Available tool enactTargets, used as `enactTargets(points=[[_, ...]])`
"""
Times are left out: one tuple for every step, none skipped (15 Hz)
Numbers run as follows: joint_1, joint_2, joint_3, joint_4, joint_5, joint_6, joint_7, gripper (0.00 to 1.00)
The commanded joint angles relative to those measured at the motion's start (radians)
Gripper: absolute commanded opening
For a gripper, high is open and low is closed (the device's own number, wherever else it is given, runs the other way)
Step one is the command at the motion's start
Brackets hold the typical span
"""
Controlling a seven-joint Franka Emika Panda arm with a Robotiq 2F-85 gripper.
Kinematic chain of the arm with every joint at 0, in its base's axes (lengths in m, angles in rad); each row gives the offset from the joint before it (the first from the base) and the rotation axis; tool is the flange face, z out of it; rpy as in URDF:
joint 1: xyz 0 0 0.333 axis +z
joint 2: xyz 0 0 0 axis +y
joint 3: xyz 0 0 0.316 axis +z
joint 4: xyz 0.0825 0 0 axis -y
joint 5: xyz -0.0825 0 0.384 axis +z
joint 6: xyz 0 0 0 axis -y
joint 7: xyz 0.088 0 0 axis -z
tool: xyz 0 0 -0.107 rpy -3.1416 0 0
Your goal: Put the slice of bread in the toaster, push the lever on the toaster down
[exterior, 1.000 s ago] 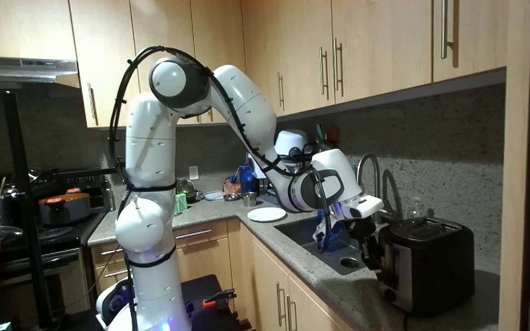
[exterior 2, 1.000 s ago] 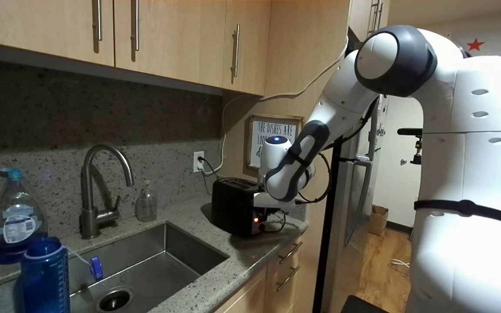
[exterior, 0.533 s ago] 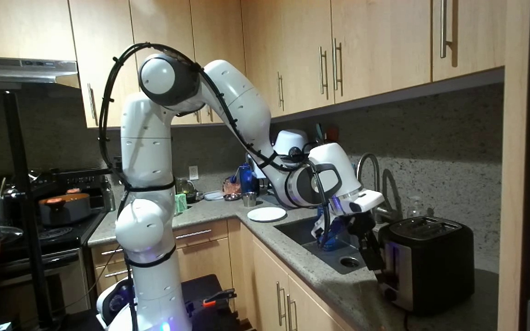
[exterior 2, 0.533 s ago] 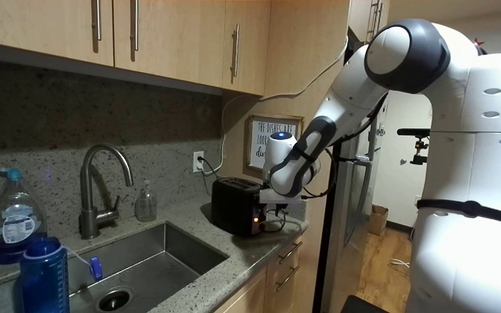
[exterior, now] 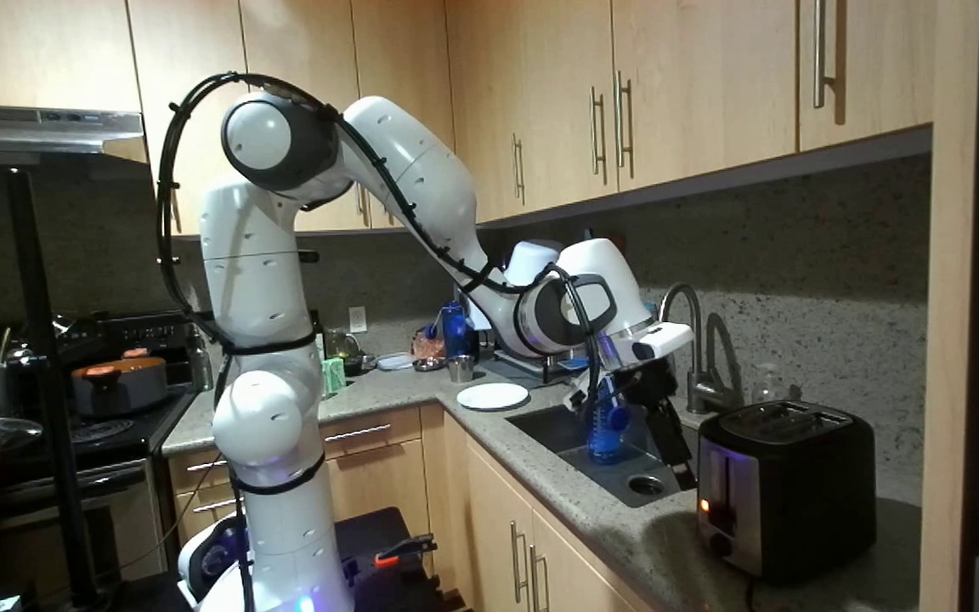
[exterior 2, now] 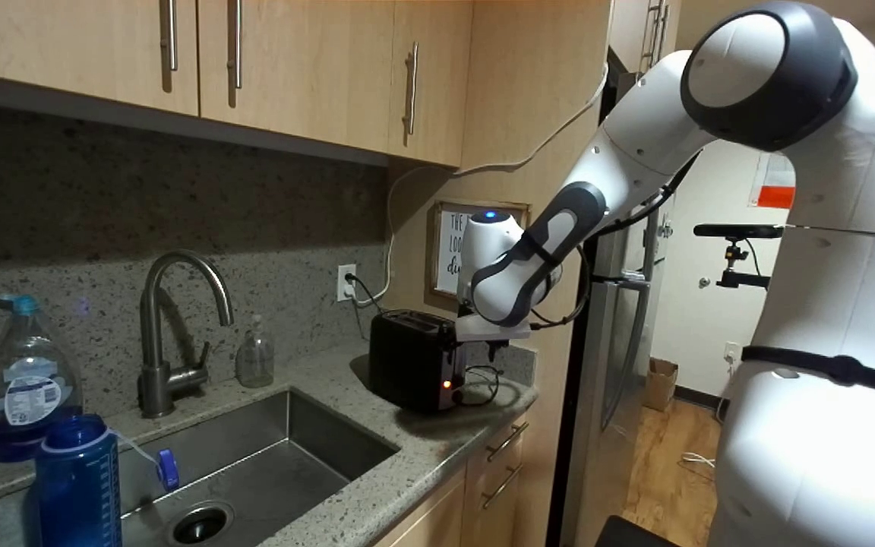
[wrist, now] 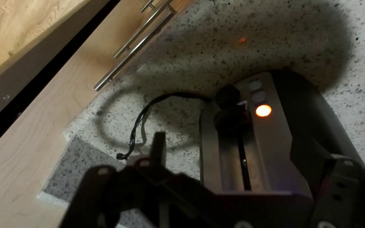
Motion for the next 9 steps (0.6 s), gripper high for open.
enactTargets(points=[[-0.013, -0.138, 0.057, -0.086, 0.01, -0.098, -0.075, 1.0], [-0.012, -0.152, 0.07, -0.094, 0.019, -0.117, -0.098, 1.0], [-0.013, -0.171, 0.087, -0.105, 0.028, -0.139, -0.115, 1.0], [-0.016, -0.19, 0.1, -0.116, 0.036, -0.157, -0.135, 1.0], [-0.017, -0.211, 0.113, -0.126, 0.052, -0.175, -0.161, 1.0], [-0.021, -0.228, 0.127, -0.135, 0.061, -0.188, -0.175, 1.0], [-0.023, -0.242, 0.138, -0.142, 0.071, -0.198, -0.19, 1.0], [-0.025, -0.256, 0.148, -0.148, 0.082, -0.205, -0.204, 1.0], [-0.029, -0.268, 0.155, -0.153, 0.089, -0.211, -0.218, 1.0]])
